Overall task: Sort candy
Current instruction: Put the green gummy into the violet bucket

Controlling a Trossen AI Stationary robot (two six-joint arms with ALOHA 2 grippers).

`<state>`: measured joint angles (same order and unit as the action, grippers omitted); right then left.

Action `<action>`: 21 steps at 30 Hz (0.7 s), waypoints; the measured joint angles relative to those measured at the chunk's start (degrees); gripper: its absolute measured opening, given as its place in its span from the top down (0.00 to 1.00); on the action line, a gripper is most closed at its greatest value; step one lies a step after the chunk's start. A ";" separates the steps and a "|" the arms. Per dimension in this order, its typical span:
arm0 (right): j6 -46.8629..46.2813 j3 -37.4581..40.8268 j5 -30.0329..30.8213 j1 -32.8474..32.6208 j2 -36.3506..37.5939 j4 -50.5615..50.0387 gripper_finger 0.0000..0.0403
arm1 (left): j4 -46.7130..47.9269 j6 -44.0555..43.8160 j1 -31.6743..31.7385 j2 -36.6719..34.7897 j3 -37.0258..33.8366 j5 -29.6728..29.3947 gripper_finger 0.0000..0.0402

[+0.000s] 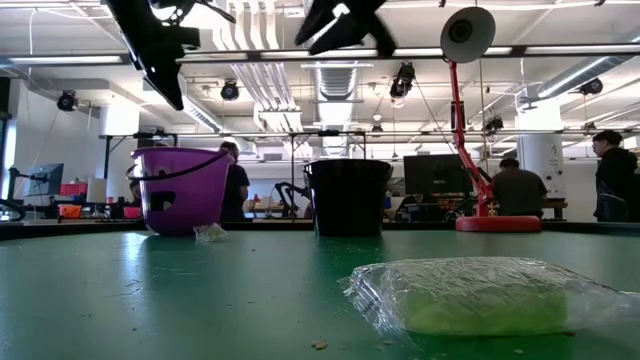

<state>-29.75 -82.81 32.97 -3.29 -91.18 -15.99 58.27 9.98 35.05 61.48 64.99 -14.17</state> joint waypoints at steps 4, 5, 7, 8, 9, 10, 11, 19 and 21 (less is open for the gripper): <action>-0.18 -0.37 -13.74 3.77 -3.57 5.94 0.69 | 0.02 0.02 0.02 -1.52 0.00 0.06 0.72; -0.20 -0.51 -15.42 4.45 -4.66 7.14 0.68 | 0.03 0.02 0.02 -1.76 -0.02 0.14 0.72; -0.14 -1.36 -16.59 5.24 -7.16 7.76 0.64 | 0.10 0.04 0.02 -2.11 -0.02 0.15 0.72; -0.08 -2.00 -16.80 5.47 -8.24 7.82 0.62 | 0.13 0.02 0.02 -2.22 -0.02 0.15 0.72; -0.05 -2.67 -16.99 5.71 -9.47 7.75 0.60 | 0.17 0.04 0.02 -2.26 -0.02 0.15 0.72; -0.05 -3.43 -17.00 5.88 -10.59 7.70 0.59 | 0.17 0.03 0.02 -2.29 -0.02 0.17 0.72; -0.06 -4.33 -17.26 5.96 -11.64 7.78 0.57 | 0.17 0.04 0.02 -2.31 -0.02 0.17 0.72; 1.30 -12.94 -23.46 6.93 -20.45 7.70 0.53 | 0.14 0.22 0.02 -2.22 -0.02 0.17 0.72; 1.21 -15.37 -23.48 6.97 -22.73 6.90 0.54 | 0.12 0.20 0.02 -2.15 -0.02 0.17 0.72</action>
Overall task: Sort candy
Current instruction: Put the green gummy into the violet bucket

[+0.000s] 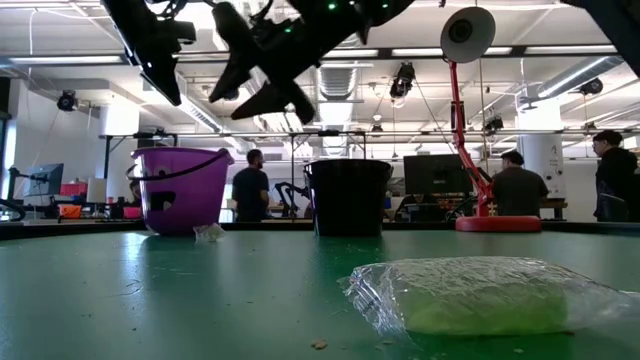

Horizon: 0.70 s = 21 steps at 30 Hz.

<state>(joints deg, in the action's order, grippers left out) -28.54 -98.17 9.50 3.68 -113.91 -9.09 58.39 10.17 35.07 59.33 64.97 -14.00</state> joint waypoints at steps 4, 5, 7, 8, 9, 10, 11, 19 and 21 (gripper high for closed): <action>-1.76 -5.52 0.07 0.11 -4.44 -0.45 0.53 | 0.00 -0.13 0.00 0.07 0.00 0.00 0.72; -2.13 -7.04 0.09 0.18 -5.65 -1.37 0.53 | 0.00 -0.13 0.00 0.07 0.00 0.00 0.72; -3.61 -10.14 0.12 0.36 -8.24 -5.46 0.53 | 0.00 -0.15 0.00 0.09 0.00 0.00 0.72; -4.26 -11.91 0.13 0.48 -9.67 -7.31 0.53 | -0.02 -0.18 0.00 0.09 -0.01 0.00 0.72; -4.73 -13.53 0.11 0.50 -10.81 -9.55 0.53 | -0.04 -0.26 0.00 0.09 -0.04 0.00 0.72; -4.84 -15.18 0.15 0.50 -12.22 -12.03 0.53 | -0.03 -0.32 0.00 0.09 -0.10 0.00 0.72; -4.85 -16.74 0.15 0.54 -13.40 -13.42 0.53 | -0.04 -0.34 0.00 0.10 -0.15 0.00 0.72; -5.89 -23.61 -0.01 0.48 -20.02 -19.77 0.53 | -0.05 -0.35 0.00 0.17 -0.31 0.00 0.72; -7.77 -24.03 -0.04 0.52 -20.92 -20.91 0.53 | -0.05 -0.27 0.01 0.17 -0.31 0.00 0.72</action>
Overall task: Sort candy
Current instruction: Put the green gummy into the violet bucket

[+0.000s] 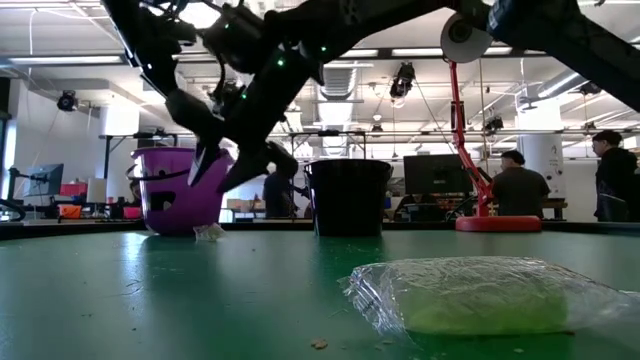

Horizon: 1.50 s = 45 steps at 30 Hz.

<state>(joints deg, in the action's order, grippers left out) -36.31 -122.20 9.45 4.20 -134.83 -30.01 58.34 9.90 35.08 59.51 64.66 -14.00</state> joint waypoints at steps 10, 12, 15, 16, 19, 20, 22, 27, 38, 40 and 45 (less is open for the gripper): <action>-3.81 0.12 -0.61 0.11 -2.73 -1.31 0.53 | 0.01 0.10 0.00 0.02 0.00 0.00 0.72; -4.84 0.12 -0.63 0.14 -2.90 -2.01 0.53 | 0.02 0.10 0.01 0.02 0.00 0.00 0.72; -7.43 0.19 -0.66 0.20 -3.14 -3.86 0.54 | 0.01 0.10 0.01 0.02 0.00 0.00 0.72; -7.62 0.24 -0.66 0.20 -3.14 -4.35 0.54 | 0.03 0.10 0.01 0.02 0.00 0.00 0.72; -7.31 0.32 -0.66 0.20 -3.14 -4.42 0.54 | 0.02 0.10 0.00 0.02 0.00 0.01 0.72; -7.21 0.32 -0.66 0.20 -3.14 -4.40 0.54 | 0.03 0.11 0.01 0.02 0.00 0.00 0.72; -7.17 0.34 -0.66 0.20 -3.14 -4.04 0.54 | 0.02 0.10 0.01 0.02 0.00 0.00 0.72; -7.22 0.34 -2.47 0.21 -3.14 -3.53 0.59 | 0.01 0.12 0.01 0.02 0.00 0.00 0.72; -7.22 3.26 -4.47 0.22 -3.14 0.66 0.65 | -0.01 0.12 0.01 0.02 0.00 0.02 0.72; -7.28 4.18 -4.79 0.25 -3.14 1.75 0.65 | -0.01 0.12 0.01 0.02 0.00 0.02 0.72; -7.61 5.21 -4.86 0.43 -3.10 2.18 0.68 | -0.01 0.12 0.01 0.02 0.00 0.02 0.72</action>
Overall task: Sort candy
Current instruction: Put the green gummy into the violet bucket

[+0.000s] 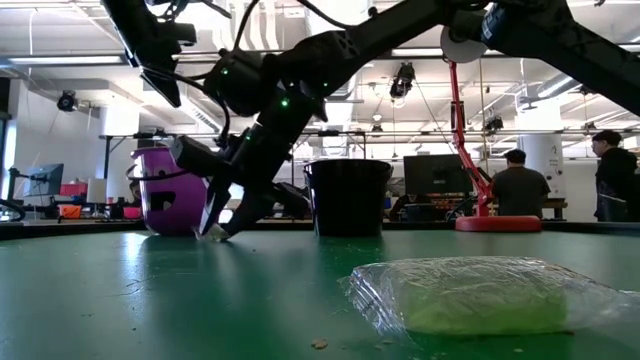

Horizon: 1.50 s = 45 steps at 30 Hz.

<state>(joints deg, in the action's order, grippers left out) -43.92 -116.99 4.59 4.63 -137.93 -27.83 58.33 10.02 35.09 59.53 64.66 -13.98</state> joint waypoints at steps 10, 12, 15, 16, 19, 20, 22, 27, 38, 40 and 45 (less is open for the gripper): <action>1.52 0.68 -0.52 0.23 0.08 -0.09 0.96 | 0.00 -0.02 0.00 0.02 0.00 0.00 0.72; 2.08 0.47 -1.83 0.26 0.09 -0.23 0.97 | 0.00 -0.12 -0.01 0.02 0.00 0.01 0.72; 2.64 -0.20 -5.22 0.09 0.19 -0.61 0.97 | 0.19 -0.17 0.00 0.02 0.00 0.56 0.72; 3.04 -0.45 -6.23 -0.13 0.34 -0.85 0.97 | 0.36 -0.17 0.00 0.00 0.00 1.85 0.72; 4.60 -1.34 -7.73 -0.96 1.47 -1.47 0.97 | 1.30 0.46 0.05 -0.03 0.00 10.67 0.72; 5.34 -1.81 -7.76 -1.29 2.11 -1.75 0.97 | 1.31 1.12 0.04 -0.10 0.00 14.66 0.72; 8.06 -2.59 -7.75 -1.99 3.68 -2.42 0.97 | 1.49 1.82 0.04 -0.22 0.00 22.56 0.72; 11.72 -4.47 -7.52 -3.57 7.09 -3.73 0.97 | 1.46 1.39 -0.01 -0.15 0.00 31.50 0.72; 15.56 -4.52 -1.39 -5.51 14.68 -5.10 0.97 | 1.79 -2.50 -0.02 0.26 0.00 51.55 0.72; 15.68 -4.52 -1.01 -5.51 15.84 -5.18 0.97 | 1.72 -3.15 -0.02 0.32 0.00 54.94 0.72; 17.92 -4.52 0.17 -5.71 18.25 -6.03 0.97 | 1.68 -4.74 -0.02 0.33 0.00 55.47 0.72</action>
<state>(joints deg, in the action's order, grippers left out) -26.00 -121.51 4.76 -1.08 -119.68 -33.86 60.01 5.28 35.07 59.86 64.66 41.50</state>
